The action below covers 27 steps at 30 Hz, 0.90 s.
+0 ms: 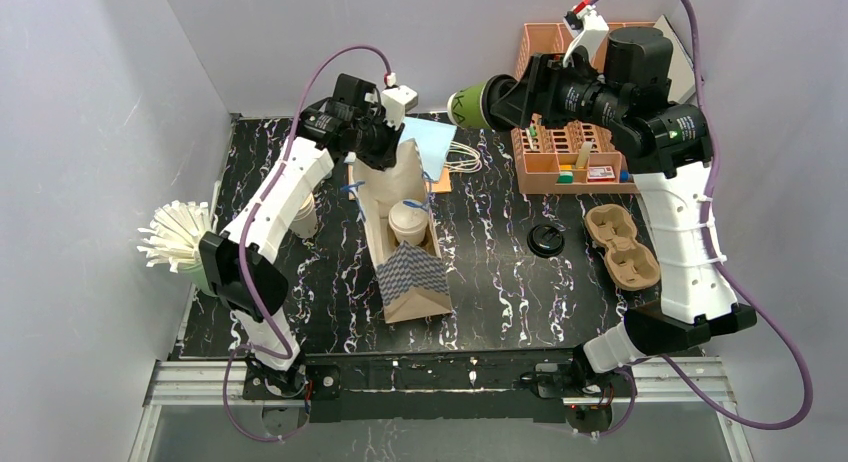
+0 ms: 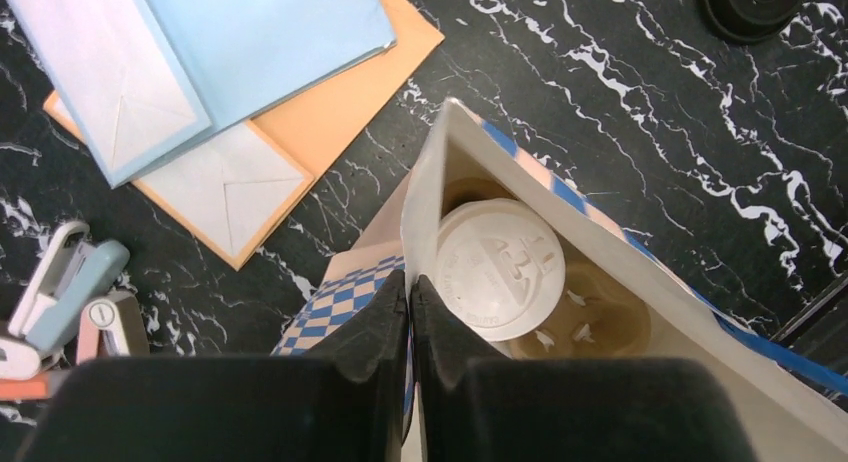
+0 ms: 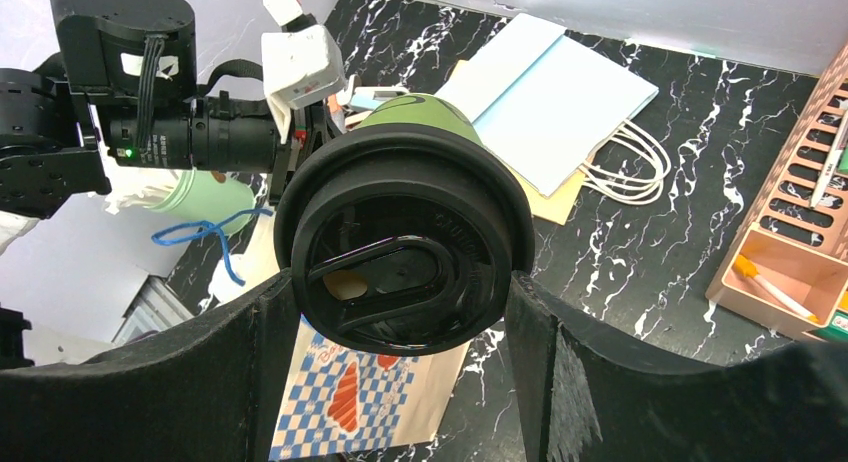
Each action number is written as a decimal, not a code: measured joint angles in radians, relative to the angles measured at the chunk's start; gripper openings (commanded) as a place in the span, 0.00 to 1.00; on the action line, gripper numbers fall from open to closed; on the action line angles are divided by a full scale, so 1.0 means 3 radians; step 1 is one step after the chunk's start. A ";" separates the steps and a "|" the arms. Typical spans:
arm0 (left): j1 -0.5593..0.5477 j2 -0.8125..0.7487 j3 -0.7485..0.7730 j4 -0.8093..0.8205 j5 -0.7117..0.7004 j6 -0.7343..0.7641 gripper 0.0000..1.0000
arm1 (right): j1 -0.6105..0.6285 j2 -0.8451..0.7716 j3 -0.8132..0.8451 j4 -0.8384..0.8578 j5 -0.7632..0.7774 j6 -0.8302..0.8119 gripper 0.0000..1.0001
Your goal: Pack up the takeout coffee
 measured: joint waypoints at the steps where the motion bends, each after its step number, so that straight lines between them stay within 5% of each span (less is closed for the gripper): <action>1: 0.0000 -0.0023 -0.0028 0.0014 -0.0057 -0.0083 0.00 | 0.0000 0.0000 0.0000 -0.0001 -0.0005 0.0000 0.57; 19: -0.0323 -0.0275 -0.0189 -0.0319 -0.0769 -0.2207 0.00 | 0.0065 0.0151 0.0099 -0.0006 -0.0338 -0.0013 0.53; 27: -0.0313 -0.0468 -0.0355 -0.0492 -0.1254 -0.2823 0.00 | 0.0649 0.0186 0.0109 0.0000 -0.0251 -0.0024 0.53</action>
